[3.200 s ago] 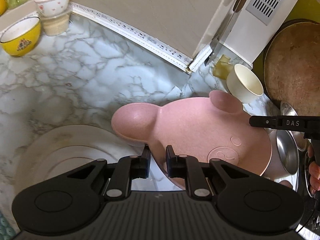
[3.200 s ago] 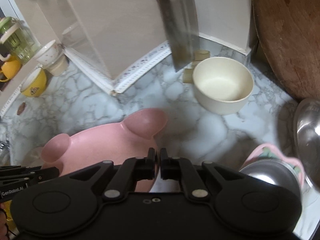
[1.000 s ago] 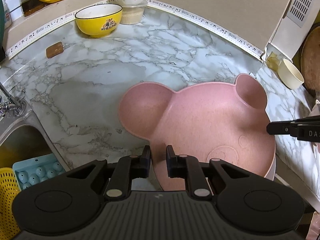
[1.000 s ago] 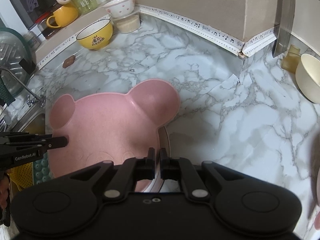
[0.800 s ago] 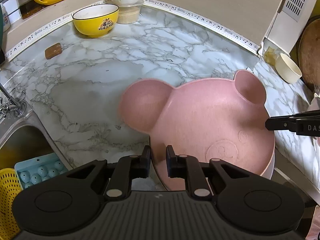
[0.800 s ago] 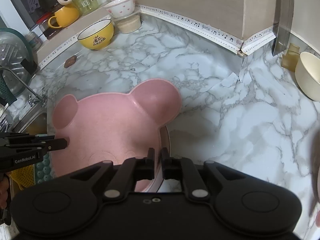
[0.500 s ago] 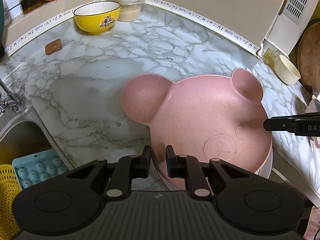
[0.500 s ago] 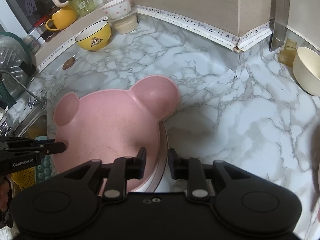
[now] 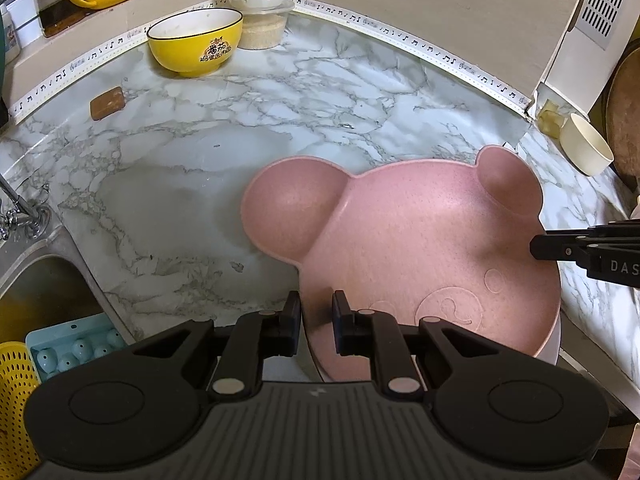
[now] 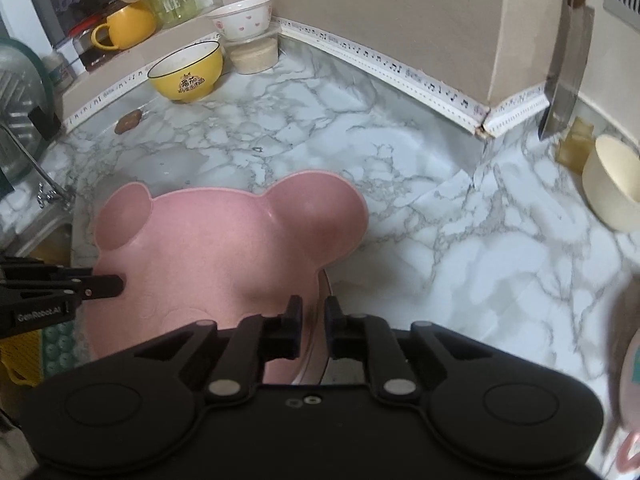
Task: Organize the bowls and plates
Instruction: 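Lower the pink bear plate onto the stack and open both grippers, then move both open grippers to the stainless steel bowl beside the stove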
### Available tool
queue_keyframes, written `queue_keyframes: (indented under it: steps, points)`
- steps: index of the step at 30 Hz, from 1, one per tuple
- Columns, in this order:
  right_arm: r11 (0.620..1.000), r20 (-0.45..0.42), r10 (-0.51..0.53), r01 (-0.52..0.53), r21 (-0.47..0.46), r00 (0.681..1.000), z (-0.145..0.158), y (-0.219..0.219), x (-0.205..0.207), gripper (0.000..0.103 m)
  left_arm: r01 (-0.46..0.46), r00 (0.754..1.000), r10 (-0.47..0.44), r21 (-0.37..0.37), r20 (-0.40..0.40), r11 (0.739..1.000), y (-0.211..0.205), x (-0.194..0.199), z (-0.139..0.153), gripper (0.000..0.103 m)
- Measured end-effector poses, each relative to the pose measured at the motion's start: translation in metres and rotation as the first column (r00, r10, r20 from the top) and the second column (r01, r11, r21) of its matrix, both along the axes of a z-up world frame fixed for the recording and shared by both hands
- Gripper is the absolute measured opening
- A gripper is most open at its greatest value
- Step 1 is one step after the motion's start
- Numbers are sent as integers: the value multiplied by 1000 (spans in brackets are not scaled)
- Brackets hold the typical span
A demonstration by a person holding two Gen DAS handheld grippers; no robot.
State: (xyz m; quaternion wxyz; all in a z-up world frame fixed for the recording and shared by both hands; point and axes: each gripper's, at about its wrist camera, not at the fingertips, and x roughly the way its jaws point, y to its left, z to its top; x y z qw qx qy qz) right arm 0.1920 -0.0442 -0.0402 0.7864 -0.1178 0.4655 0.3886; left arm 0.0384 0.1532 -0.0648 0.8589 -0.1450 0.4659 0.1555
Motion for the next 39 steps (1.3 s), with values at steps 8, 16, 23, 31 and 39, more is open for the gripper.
queue_keyframes:
  steps: [8, 16, 23, 31, 39]
  points:
    - [999, -34, -1, 2, 32, 999, 5, -8, -1, 27, -8, 1000, 8, -39, -2, 999, 5, -8, 4, 15]
    - [998, -29, 11, -9, 68, 1000, 23, -21, -17, 31, 21, 998, -21, -8, 51, 1000, 1, -27, 28, 40]
    - [993, -23, -13, 16, 119, 1000, 42, -39, -29, 44, 88, 986, -95, 54, 139, 995, -19, -27, 58, 63]
    - [985, 20, -70, 66, 159, 997, 63, -74, -30, 72, 199, 954, -218, 107, 206, 974, -64, -1, 81, 73]
    - [976, 48, -143, 133, 172, 989, 68, -114, -18, 96, 258, 926, -280, 118, 253, 959, -111, 29, 86, 81]
